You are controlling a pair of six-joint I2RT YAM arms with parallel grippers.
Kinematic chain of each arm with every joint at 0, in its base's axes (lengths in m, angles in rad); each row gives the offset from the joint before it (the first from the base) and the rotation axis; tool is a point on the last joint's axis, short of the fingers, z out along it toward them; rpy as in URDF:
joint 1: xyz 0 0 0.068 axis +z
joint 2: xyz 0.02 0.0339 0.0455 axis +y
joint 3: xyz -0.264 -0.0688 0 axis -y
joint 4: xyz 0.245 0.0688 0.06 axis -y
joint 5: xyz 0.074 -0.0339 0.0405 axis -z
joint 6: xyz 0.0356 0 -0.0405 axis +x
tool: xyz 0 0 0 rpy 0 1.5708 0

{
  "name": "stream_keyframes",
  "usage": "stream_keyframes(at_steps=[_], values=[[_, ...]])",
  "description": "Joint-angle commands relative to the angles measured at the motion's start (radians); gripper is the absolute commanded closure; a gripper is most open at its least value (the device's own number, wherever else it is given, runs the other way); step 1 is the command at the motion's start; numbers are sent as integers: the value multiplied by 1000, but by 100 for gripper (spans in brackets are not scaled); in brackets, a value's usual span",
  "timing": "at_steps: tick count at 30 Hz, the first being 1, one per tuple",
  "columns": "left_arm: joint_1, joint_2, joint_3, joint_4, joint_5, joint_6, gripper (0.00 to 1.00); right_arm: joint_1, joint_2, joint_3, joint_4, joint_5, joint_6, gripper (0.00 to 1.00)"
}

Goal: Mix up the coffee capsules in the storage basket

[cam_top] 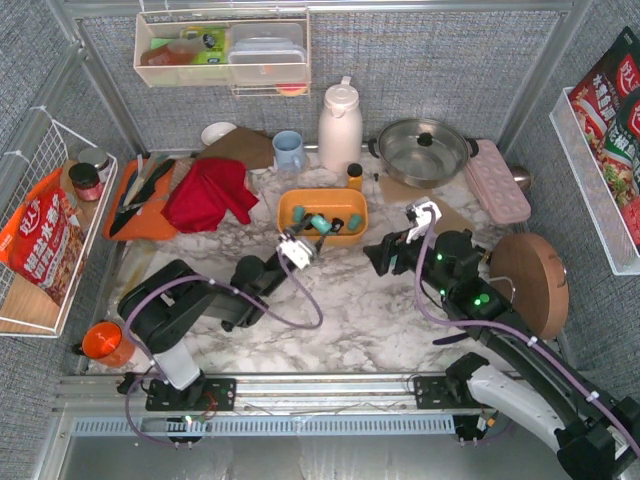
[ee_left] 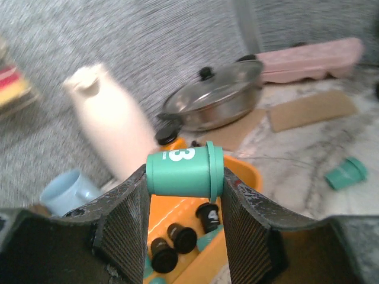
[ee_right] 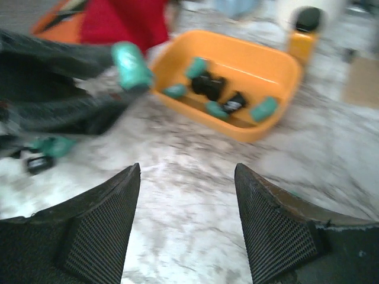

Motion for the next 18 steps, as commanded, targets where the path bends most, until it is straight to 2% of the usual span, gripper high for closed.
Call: stream_keyframes(at_steps=[1,3,5,14,18], values=[[77,45,71,16,-148,-296,53,-1,23,23,-144,385,-33,32],[102,59,113,-47,-176,-376,53,-3,56,31,-193,491,-15,32],[121,73,156,-117,-197,-446,54,-11,99,36,-221,531,15,32],[153,108,409,-639,-285,-611,49,-34,372,52,-183,513,171,31],[182,151,563,-906,-262,-673,45,-43,502,90,-186,511,223,30]])
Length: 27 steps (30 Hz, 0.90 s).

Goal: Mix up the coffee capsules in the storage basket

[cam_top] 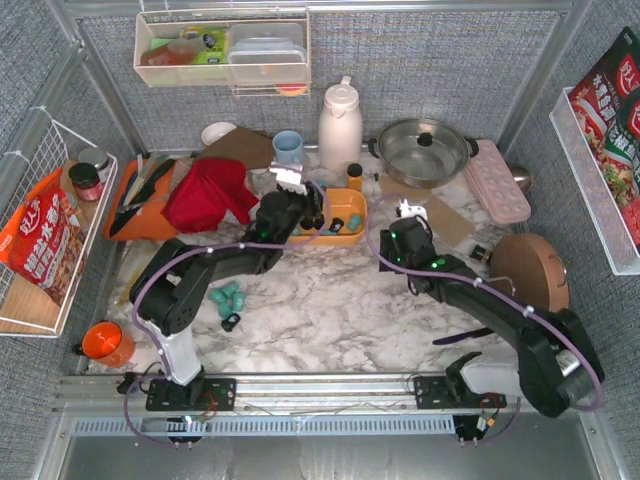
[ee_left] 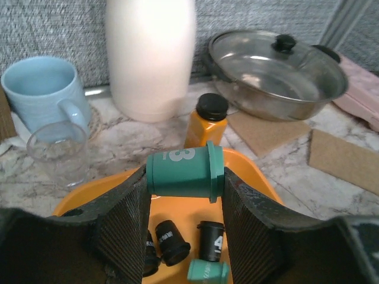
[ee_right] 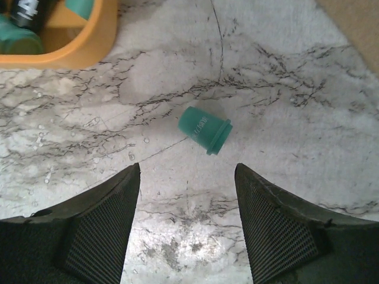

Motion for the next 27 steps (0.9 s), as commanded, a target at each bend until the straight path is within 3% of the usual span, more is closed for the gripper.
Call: stream_keyframes(at_steps=[1,15,18,21,27], values=[[27,42,114,-337,-3,-105,45,-10,101,38,18,24,94,29],[34,82,139,-341,37,-111,27,-63,333,92,51,32,139,26],[34,32,110,-326,43,-99,19,-70,366,102,57,27,137,28],[34,-39,83,-343,32,-76,3,-74,387,104,72,27,131,32],[34,-201,13,-434,-7,-67,1,-80,419,118,82,25,123,40]])
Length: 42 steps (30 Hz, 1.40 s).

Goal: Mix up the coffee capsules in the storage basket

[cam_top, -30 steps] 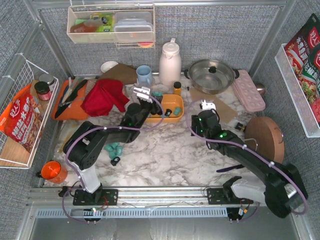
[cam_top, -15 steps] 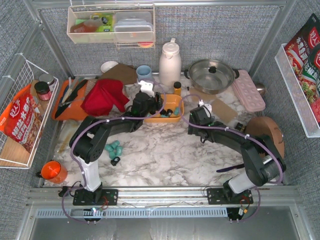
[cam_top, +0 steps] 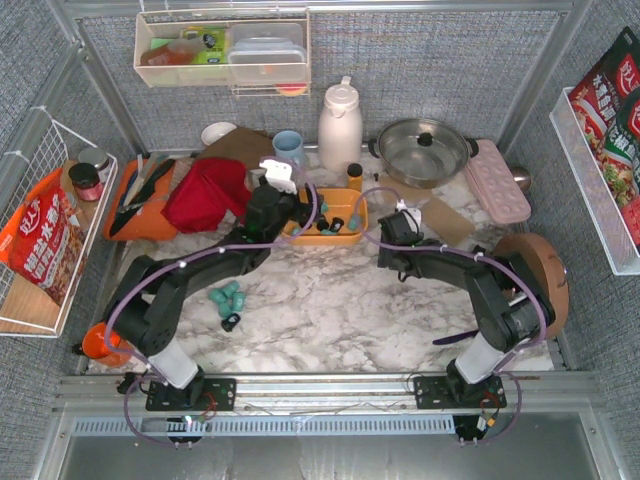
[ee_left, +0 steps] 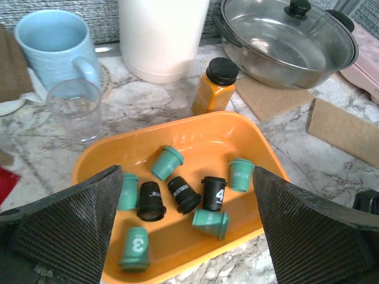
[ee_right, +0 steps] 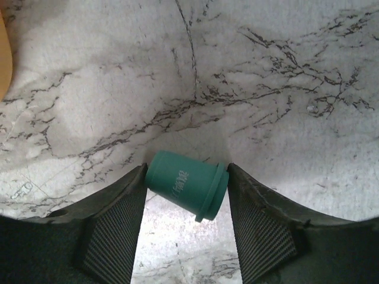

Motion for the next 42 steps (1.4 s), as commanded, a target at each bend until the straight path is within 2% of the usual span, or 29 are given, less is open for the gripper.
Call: stream_keyframes(at_steps=[1,11,22,31,36,42], values=[[1,-99,-35,-88,-45,14,1,-2,18,16,20,-2,-4,41],[0,-334,-84,-375,-51,22,1,-7,8,25,-2,7,-15,50],[-1,-518,-188,-465,-52,-7,1,-7,-120,39,-74,19,-69,55],[-1,-620,-270,-507,-118,-51,1,-2,-226,142,-121,-83,-107,57],[-1,-705,-339,-498,-185,-103,1,18,-162,255,-69,-163,-167,59],[1,-823,-409,-550,-300,-225,1,57,42,448,-16,-273,-211,59]])
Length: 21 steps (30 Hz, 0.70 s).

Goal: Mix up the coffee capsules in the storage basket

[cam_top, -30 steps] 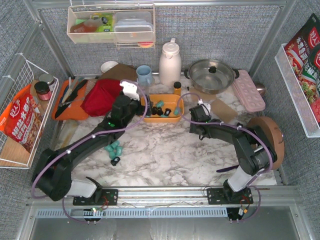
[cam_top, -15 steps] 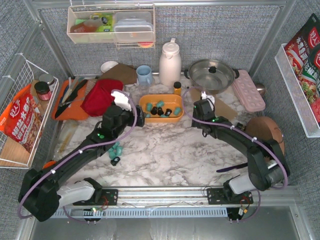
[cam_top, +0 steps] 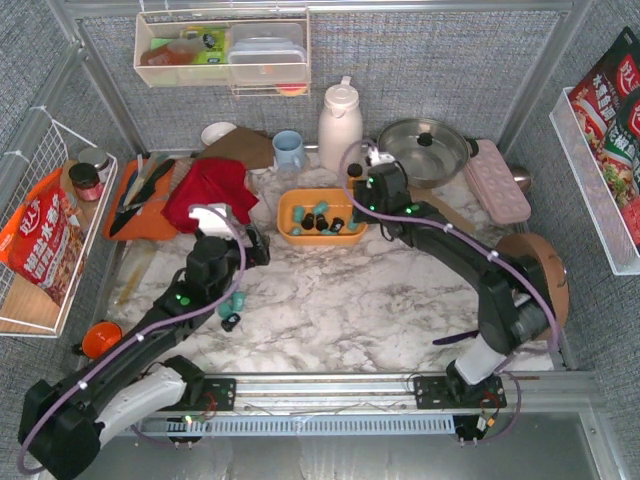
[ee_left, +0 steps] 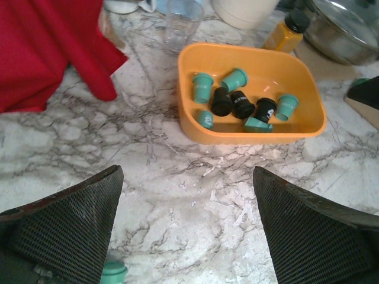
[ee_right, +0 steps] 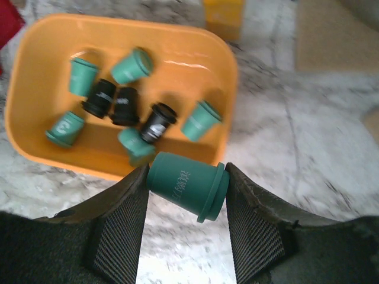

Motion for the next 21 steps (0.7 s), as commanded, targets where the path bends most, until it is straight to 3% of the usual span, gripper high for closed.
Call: stream_keyframes(at_steps=[1,10,21], values=[[1,-68,-31,-50,-92,-91,1,15,134,127,51,-107,-33,59],[1,-136,-17,-250,-104,-159,1,21,405,331,17,-125,-63,53],[1,-277,-40,-401,-161,-236,1,22,463,387,-19,-156,-106,34]])
